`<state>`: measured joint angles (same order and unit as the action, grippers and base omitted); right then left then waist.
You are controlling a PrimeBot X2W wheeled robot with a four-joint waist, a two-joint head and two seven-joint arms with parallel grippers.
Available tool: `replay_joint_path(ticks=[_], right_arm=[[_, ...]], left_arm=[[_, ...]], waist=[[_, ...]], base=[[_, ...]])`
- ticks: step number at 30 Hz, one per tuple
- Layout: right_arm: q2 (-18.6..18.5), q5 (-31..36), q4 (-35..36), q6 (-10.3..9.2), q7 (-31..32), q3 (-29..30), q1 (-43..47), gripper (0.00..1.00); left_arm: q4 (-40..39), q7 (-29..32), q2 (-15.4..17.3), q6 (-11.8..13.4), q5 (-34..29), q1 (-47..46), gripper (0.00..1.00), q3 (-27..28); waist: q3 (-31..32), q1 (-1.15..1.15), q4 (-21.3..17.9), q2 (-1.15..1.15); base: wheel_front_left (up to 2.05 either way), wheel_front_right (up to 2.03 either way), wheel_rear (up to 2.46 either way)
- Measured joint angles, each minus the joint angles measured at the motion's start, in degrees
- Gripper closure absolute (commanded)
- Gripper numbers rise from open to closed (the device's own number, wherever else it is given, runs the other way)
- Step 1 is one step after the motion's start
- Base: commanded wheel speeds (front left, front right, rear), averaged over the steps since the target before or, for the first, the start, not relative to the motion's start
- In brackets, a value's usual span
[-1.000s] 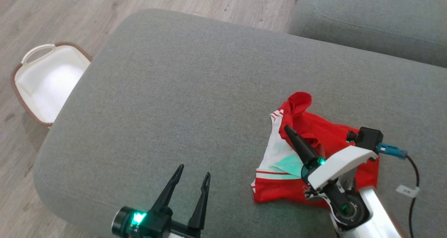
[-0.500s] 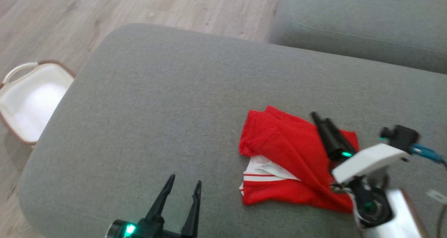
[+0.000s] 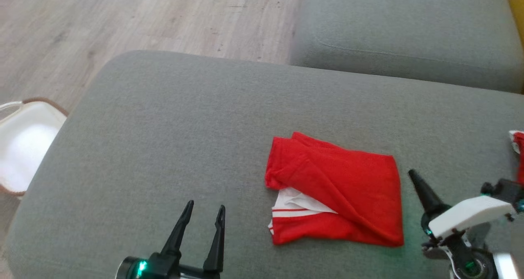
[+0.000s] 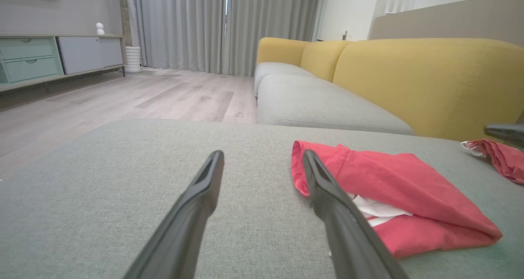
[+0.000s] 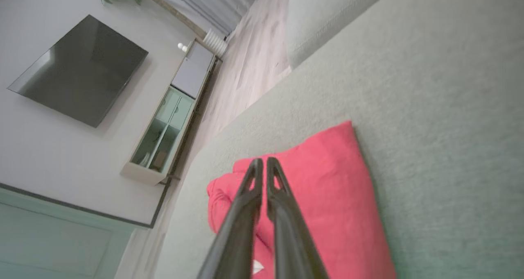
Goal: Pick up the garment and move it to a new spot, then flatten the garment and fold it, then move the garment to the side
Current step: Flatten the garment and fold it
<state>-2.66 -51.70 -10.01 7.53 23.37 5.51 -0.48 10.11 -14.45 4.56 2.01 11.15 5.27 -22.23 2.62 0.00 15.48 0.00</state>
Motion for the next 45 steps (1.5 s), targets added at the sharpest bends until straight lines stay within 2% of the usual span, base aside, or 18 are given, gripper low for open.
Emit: replay_joint_path(ticks=[7,16,20,24,29,32,35,36,37,38,43,44,45], right_arm=[[-0.05,-6.66,-7.44,0.0,8.87,-1.55,-1.55,1.0],[-0.13,-6.69,-20.14,0.0,10.84,-1.76,-9.17,1.0],[-0.35,-6.73,-23.01,0.0,12.06,-2.74,-10.83,1.0],[-0.45,-7.81,-22.18,0.0,15.18,-6.22,-10.41,1.0],[-0.46,-9.83,-15.78,0.0,18.03,-11.85,-4.89,1.0],[-0.86,-11.45,-10.7,0.0,16.77,-12.21,-0.12,1.0],[-2.63,-11.29,-4.16,0.0,11.98,-11.7,2.31,1.0],[-3.43,-10.72,-2.29,0.0,9.85,-11.57,2.66,0.67],[-4.23,-9.4,-0.54,0.0,7.67,-11.54,2.86,0.45],[-4.88,-7.99,0.89,0.0,5.35,-11.38,3.08,0.0],[-8.9,5.75,5.37,0.0,-9.14,-14.61,5.05,0.0],[-10.0,11.92,5.19,0.0,-15.69,-16.14,5.4,0.0],[-10.14,14.4,4.65,0.0,-19.22,-16.78,5.66,0.0]], left_arm=[[0.09,0.0,-0.23,-0.1,0.13,0.08,0.0,-0.08],[0.71,0.0,-0.4,-1.01,0.12,0.4,0.0,-0.7],[0.89,0.0,-0.43,-1.01,-0.23,0.5,0.0,-1.54],[0.92,0.0,-0.52,-1.01,-0.62,0.5,0.0,-1.62],[1.43,0.0,-0.53,-1.01,-0.63,0.76,0.0,-1.48],[1.36,0.0,-0.56,-1.0,-0.63,0.93,0.0,-1.14],[0.88,0.0,-0.65,-0.91,-0.52,1.02,0.0,0.08],[0.7,0.0,-0.65,-0.74,-0.41,1.05,0.0,0.46],[0.52,0.0,-0.68,-0.44,0.05,1.2,0.0,0.97],[0.34,0.0,-0.78,-0.32,0.81,1.39,0.0,1.79],[-0.67,0.0,-0.83,1.77,2.81,3.38,0.0,4.81],[-0.65,0.0,-0.91,2.9,2.46,3.69,0.0,5.82],[-0.66,0.0,-0.92,3.27,2.48,3.71,0.0,6.12]], waist=[[0.14,0.0,3.71,0.0],[-0.84,0.0,8.68,0.0],[-1.73,0.01,10.18,0.0],[-1.68,0.01,10.29,0.0],[-0.63,0.0,8.72,0.0],[-0.17,0.0,7.28,0.0],[0.24,0.0,5.5,0.0],[0.37,0.0,4.82,0.0],[0.49,0.0,4.12,0.0],[0.6,0.0,3.39,0.0],[1.02,0.0,-0.73,0.0],[1.24,0.0,-2.37,0.0],[1.42,0.0,-3.17,0.0]], base=[[0.0,0.0,0.0],[0.0,0.0,0.0],[0.0,0.0,0.0],[0.0,0.0,0.0],[0.0,0.0,0.0],[0.0,0.0,0.0],[0.0,0.0,0.0],[0.0,0.0,0.0],[0.0,0.0,0.0],[0.0,0.0,0.0],[0.0,0.0,0.0],[0.0,0.0,0.0],[0.0,0.0,0.0]])
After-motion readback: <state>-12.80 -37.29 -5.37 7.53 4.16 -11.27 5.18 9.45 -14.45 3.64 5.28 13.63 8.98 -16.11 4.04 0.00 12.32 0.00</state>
